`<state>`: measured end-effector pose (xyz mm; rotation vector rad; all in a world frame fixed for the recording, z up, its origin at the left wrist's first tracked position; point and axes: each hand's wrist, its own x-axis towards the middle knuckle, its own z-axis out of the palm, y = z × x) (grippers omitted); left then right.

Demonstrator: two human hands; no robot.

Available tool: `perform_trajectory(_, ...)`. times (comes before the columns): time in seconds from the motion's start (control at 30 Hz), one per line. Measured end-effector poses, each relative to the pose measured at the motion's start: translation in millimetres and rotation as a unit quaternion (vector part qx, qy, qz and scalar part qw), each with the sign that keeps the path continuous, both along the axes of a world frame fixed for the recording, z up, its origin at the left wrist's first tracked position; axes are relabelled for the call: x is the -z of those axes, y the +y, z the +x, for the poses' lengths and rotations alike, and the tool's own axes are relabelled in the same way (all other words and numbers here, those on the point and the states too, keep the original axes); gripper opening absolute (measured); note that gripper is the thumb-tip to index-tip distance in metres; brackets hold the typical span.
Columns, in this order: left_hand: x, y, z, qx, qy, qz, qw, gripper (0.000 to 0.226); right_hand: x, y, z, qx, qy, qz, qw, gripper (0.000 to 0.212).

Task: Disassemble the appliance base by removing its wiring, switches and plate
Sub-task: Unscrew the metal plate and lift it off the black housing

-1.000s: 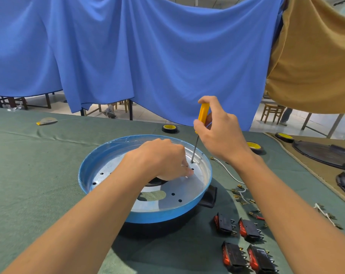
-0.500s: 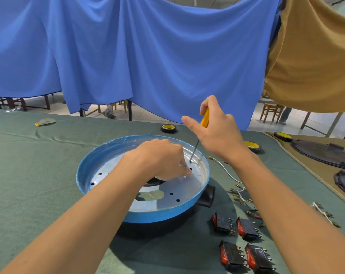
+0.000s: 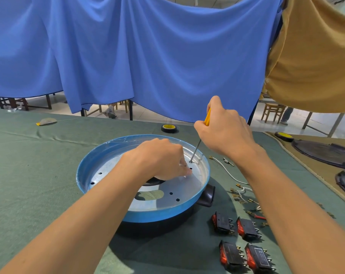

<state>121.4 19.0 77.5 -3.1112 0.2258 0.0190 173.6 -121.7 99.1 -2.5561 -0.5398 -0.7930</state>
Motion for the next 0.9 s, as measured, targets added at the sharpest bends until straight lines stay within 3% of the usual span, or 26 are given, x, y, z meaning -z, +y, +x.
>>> perform_trajectory(0.13, -0.8, 0.3, -1.1, -0.003, -0.007, 0.008, 1.0, 0.044, -1.7, 1.7, -2.3, 0.013, -0.003, 0.004, 1.0, 0.032)
perform_trajectory(0.23, -0.4, 0.2, -1.1, -0.002, -0.006, 0.009, 1.0, 0.045, -0.4, 4.5, -2.1, -0.038, 0.025, 0.037, 0.998, 0.019)
perform_trajectory(0.4, 0.5, 0.9, 0.1, -0.002, -0.008, 0.004, 1.0, 0.045, -3.7, 5.7, -4.8, -0.059, 0.08, 0.059, 0.993, 0.027)
perform_trajectory(0.53, 0.1, 0.4, 0.7, 0.0, -0.007, 0.005, 1.0, 0.047, 0.7, 8.7, -5.2, -0.023, 0.045, 0.03, 0.998, 0.033)
perform_trajectory(0.67, 0.5, 1.3, 0.5, 0.003, -0.006, -0.002, 1.0, 0.046, -0.7, 8.1, -2.0, -0.024, 0.053, 0.072, 0.996, 0.023)
perform_trajectory(0.73, 0.6, 1.2, 0.4, 0.004, -0.007, -0.005, 1.0, 0.046, -1.4, 8.1, -3.0, -0.027, 0.055, 0.081, 0.995, 0.029)
perform_trajectory(0.83, 0.4, 1.5, 0.5, 0.003, -0.007, -0.006, 1.0, 0.045, -0.8, 8.6, -6.7, -0.037, 0.032, 0.06, 0.997, 0.038)
perform_trajectory(0.9, -0.3, 1.4, 0.5, -0.001, -0.006, -0.002, 1.0, 0.046, 0.8, 8.0, -7.2, -0.045, 0.023, 0.035, 0.998, 0.033)
